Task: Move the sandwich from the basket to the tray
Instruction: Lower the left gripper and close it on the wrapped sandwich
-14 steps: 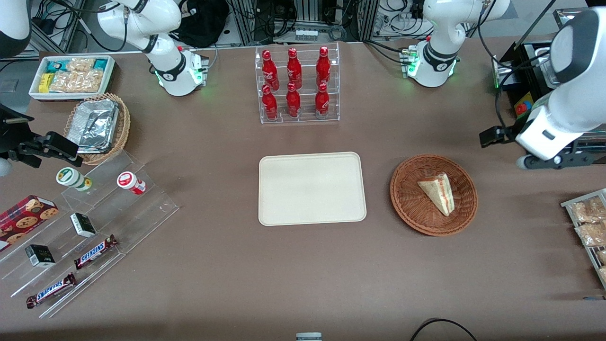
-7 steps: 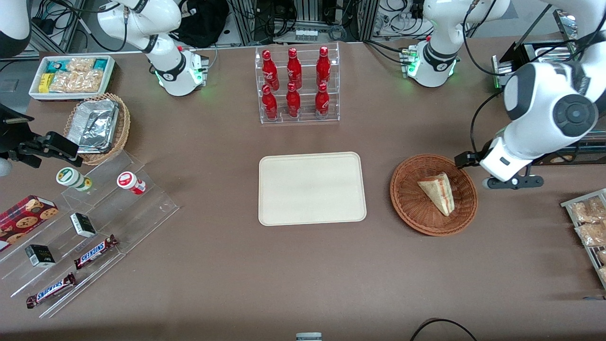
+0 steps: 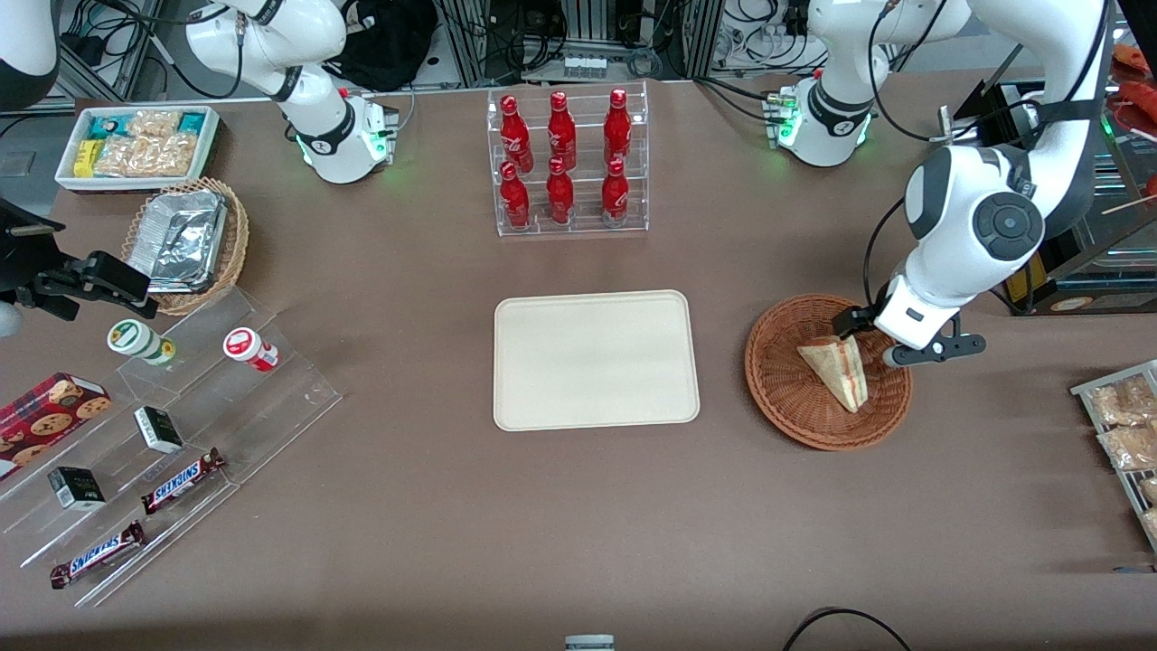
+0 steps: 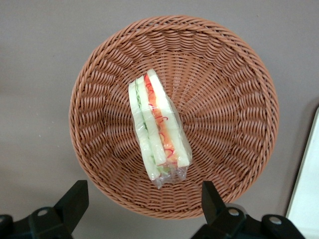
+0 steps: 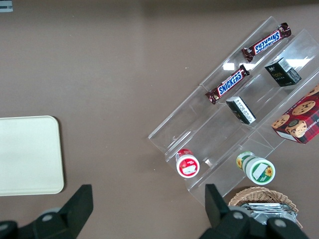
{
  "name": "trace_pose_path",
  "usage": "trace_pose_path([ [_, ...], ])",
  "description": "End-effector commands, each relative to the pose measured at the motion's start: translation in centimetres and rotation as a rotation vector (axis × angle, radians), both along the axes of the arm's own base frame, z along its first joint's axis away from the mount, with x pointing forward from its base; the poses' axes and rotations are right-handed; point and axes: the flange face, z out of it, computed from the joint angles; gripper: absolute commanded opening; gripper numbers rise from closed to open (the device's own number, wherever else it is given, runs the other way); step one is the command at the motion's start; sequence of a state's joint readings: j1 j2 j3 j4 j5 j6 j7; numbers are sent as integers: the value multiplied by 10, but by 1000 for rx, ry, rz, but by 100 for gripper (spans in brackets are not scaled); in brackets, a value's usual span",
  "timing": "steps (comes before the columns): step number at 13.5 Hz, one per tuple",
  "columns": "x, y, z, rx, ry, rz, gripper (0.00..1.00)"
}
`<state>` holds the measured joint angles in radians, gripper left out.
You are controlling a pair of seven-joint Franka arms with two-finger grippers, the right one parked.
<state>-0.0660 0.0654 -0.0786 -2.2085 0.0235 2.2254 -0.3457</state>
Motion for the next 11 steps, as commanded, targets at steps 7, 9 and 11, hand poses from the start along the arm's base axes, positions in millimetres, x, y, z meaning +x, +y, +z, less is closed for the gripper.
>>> trace_pose_path([
  [7,-1,-30,-25,3,-22,316,100],
  [9,0,-26,-32,9,-9,362,100],
  [11,1,-22,-41,15,5,385,100],
])
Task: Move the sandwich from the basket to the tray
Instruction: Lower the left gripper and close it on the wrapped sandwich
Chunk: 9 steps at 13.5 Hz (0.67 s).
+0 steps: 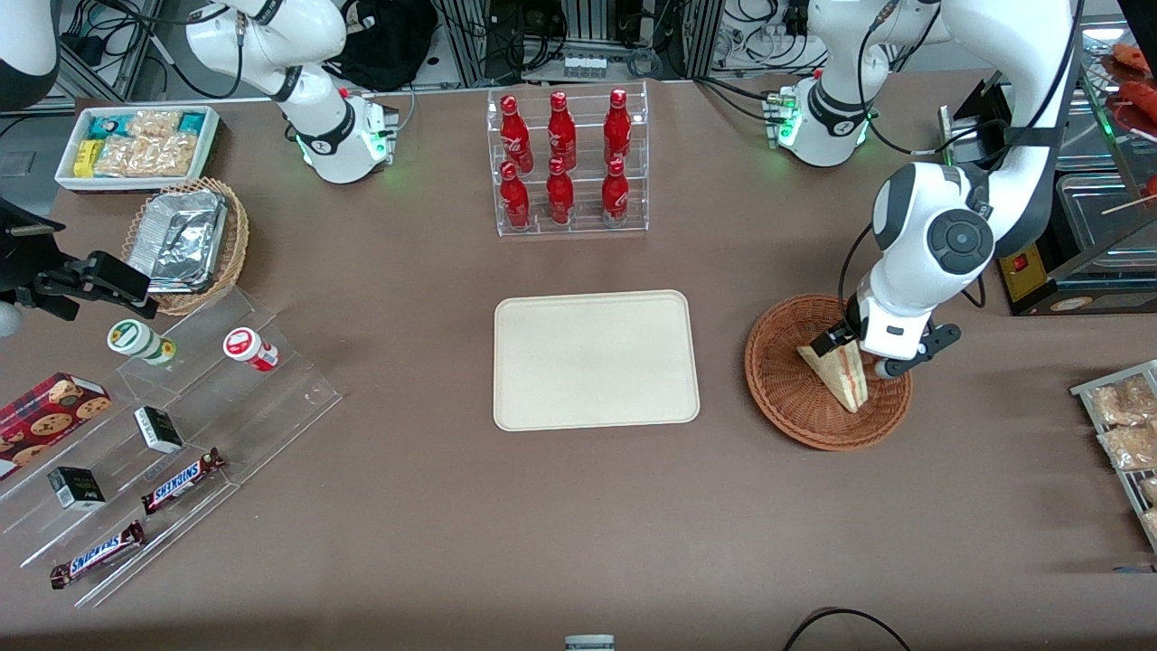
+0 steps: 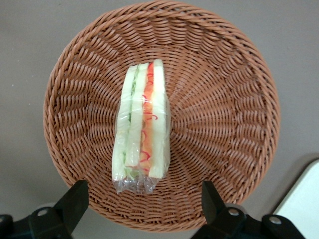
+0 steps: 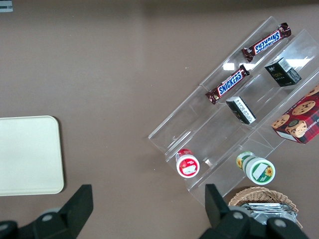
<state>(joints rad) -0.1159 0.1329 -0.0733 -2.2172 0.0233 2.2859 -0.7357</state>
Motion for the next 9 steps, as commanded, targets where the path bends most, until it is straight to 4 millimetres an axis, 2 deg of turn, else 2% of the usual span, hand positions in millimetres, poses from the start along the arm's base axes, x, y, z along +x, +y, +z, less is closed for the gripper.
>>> trace_pose_path([
  [1,1,4,-10,-1,2,44,100],
  [4,2,5,-26,-1,17,57,100],
  [8,4,13,-54,-7,7,76,100],
  [9,4,17,-56,-7,9,83,99],
])
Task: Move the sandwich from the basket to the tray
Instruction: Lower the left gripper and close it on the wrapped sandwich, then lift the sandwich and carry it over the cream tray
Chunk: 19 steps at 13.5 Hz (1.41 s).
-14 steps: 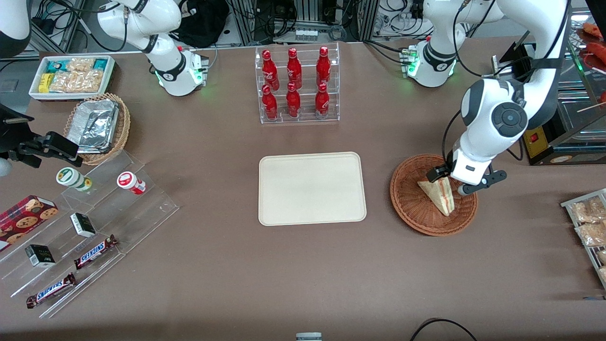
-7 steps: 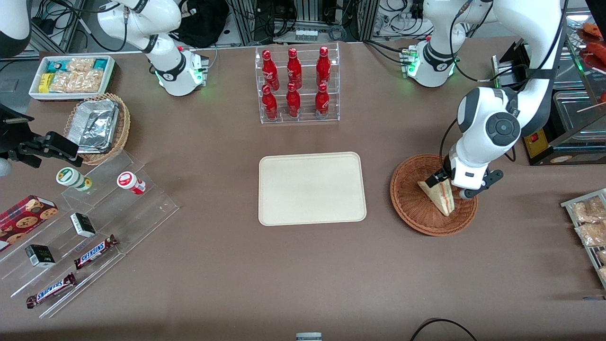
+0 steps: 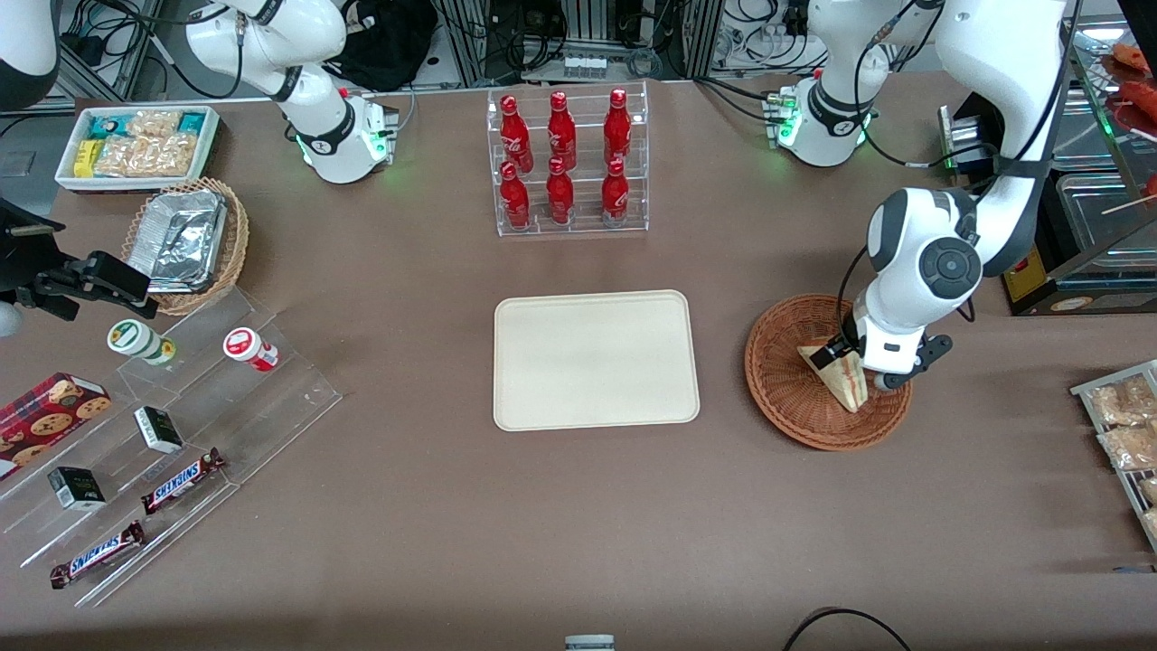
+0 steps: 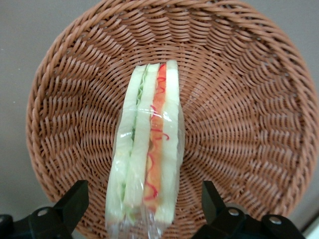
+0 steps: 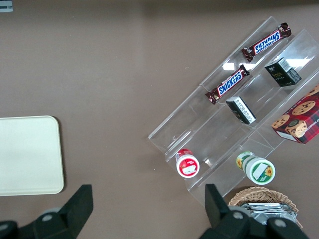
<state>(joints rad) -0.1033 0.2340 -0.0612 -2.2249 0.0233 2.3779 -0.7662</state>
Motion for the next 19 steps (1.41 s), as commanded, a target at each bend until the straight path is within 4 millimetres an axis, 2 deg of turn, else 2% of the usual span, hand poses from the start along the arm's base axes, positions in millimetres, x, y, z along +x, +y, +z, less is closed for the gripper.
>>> trace_pose_path([
  [1,0,6,-5,-5,-8,31,84],
  [2,0,6,-5,-5,-8,32,57],
  [4,-1,6,-4,-5,-7,35,17],
  [5,0,4,-3,-2,-7,51,10],
  [7,2,1,6,0,-11,72,7],
  [9,13,-6,33,13,40,56,6],
  [11,26,-23,66,31,111,20,6],
  [13,33,-45,85,37,138,-27,6],
  [16,23,-88,89,26,139,-206,6],
  [18,20,-126,75,17,153,-333,5],
  [19,19,-152,70,15,156,-393,5],
])
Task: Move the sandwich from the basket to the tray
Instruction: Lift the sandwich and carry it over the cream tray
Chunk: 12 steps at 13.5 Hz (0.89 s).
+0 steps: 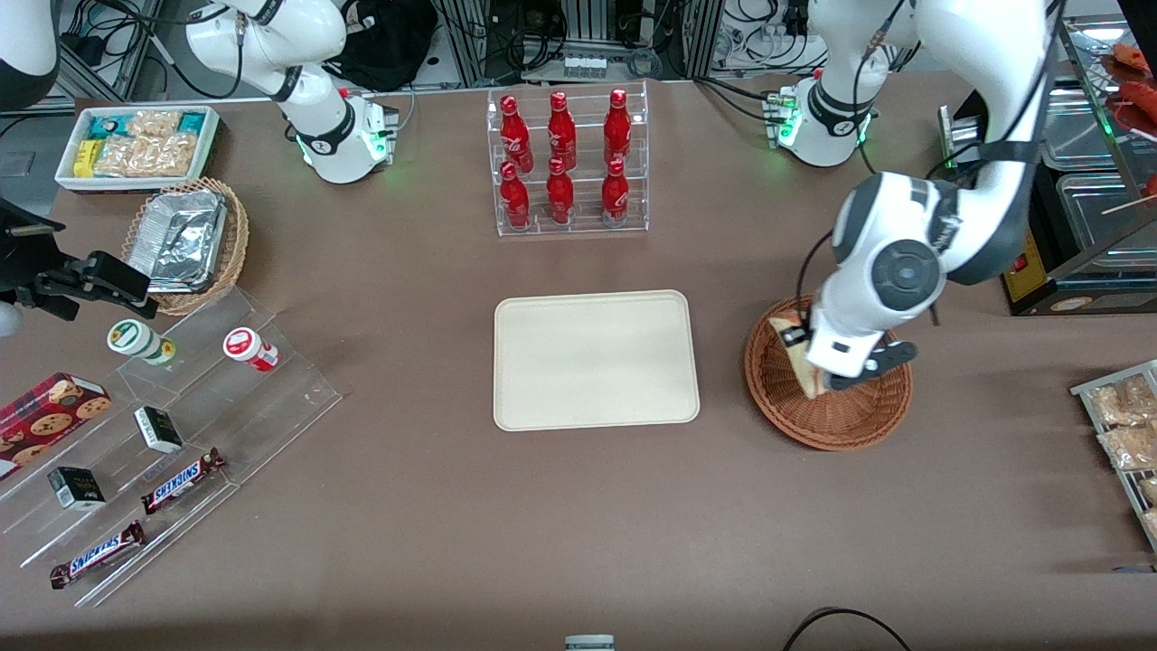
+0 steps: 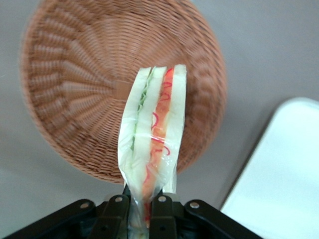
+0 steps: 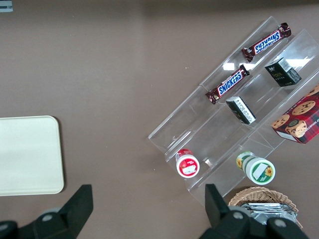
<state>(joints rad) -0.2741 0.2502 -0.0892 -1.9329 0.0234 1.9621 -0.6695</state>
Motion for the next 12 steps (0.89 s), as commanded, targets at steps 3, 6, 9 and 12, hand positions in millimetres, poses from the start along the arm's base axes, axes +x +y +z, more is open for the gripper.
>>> trace_pose_path([
  [3,-1,-100,-23,-17,9,-139,5],
  [6,-11,-164,-43,-13,-18,-143,5],
  [9,-19,-217,-62,-11,-51,-104,5],
  [12,-19,-258,-77,-18,-71,-56,4],
])
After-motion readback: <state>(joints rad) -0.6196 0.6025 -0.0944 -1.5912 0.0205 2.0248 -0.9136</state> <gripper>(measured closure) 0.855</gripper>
